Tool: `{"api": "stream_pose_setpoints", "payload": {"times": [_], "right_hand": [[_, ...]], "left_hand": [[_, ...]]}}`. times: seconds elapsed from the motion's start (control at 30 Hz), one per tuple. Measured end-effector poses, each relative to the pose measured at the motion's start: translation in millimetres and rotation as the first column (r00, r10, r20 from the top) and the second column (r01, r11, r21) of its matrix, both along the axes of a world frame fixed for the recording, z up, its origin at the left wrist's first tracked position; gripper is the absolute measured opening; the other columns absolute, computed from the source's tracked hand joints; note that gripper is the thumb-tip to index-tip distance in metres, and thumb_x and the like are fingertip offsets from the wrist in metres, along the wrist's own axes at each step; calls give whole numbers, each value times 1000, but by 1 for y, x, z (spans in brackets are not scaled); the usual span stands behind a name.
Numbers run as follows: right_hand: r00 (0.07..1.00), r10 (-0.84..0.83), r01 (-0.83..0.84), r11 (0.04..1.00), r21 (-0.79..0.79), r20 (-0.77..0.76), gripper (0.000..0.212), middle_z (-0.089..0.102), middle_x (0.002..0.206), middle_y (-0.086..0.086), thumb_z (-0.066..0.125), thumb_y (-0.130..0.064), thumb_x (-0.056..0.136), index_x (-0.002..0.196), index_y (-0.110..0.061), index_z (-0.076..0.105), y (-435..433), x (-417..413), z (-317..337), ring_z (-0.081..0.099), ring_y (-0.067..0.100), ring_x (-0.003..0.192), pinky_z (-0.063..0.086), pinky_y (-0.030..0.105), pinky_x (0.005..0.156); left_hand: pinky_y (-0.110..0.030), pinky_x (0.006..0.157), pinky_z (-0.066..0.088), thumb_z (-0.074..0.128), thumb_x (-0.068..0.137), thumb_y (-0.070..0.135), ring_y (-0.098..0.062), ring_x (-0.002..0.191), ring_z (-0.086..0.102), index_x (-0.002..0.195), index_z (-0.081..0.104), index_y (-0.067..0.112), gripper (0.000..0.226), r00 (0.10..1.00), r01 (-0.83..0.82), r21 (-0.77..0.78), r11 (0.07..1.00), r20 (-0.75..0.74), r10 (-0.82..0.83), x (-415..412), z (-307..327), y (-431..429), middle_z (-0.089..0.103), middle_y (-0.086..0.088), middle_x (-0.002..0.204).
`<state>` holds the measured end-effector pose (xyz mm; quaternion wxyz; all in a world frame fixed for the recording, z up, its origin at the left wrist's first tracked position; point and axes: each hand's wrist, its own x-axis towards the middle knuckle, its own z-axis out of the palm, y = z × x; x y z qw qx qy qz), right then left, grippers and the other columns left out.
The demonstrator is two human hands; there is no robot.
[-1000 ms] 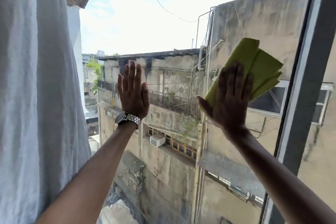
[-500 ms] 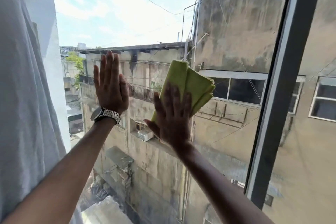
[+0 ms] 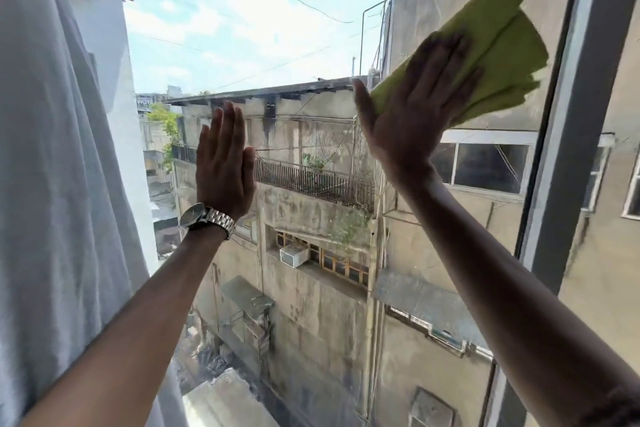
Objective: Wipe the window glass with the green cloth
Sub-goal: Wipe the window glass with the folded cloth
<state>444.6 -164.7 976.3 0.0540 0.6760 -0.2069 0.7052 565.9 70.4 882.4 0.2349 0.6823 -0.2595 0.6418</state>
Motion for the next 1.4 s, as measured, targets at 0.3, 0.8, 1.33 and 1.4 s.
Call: {"api": "stream_pose_setpoints", "payload": {"times": [0.3, 0.8, 1.33, 1.4], "right_hand": [[962, 115, -191, 930, -313, -246, 104, 28, 162, 25, 12, -78, 94, 155, 5, 29, 87, 38, -104, 22, 38, 153, 14, 58, 127], [992, -9, -31, 948, -317, -124, 103, 25, 162, 28, 32, -77, 95, 155, 7, 27, -38, -16, -86, 21, 40, 153, 18, 61, 126], [974, 198, -217, 958, -188, -115, 94, 24, 165, 23, 33, -70, 100, 157, 4, 25, 121, 60, 14, 18, 36, 155, 13, 55, 125], [965, 208, -239, 948, -210, -161, 80, 24, 165, 24, 33, -57, 104, 157, 3, 25, 120, 49, 12, 18, 36, 155, 14, 56, 125]], "left_hand": [[-43, 131, 18, 21, 102, 24, -27, 157, 21, 154, 28, -4, 60, 993, 103, 10, 995, 62, -103, 5, -4, 7, 28, -24, 164], [-54, 127, 25, 33, 102, 22, -33, 157, 22, 155, 27, -3, 59, 996, 76, 43, 996, 46, -78, 4, -5, 10, 27, -24, 164], [-53, 127, 26, 35, 105, 19, -31, 156, 25, 155, 27, -2, 55, 995, 27, 53, 998, 99, -32, 9, -8, 9, 24, -18, 165], [-49, 128, 26, 37, 106, 22, -29, 156, 24, 156, 27, 0, 55, 998, -2, 52, 999, 64, -1, 6, -6, 10, 25, -17, 166]]}}
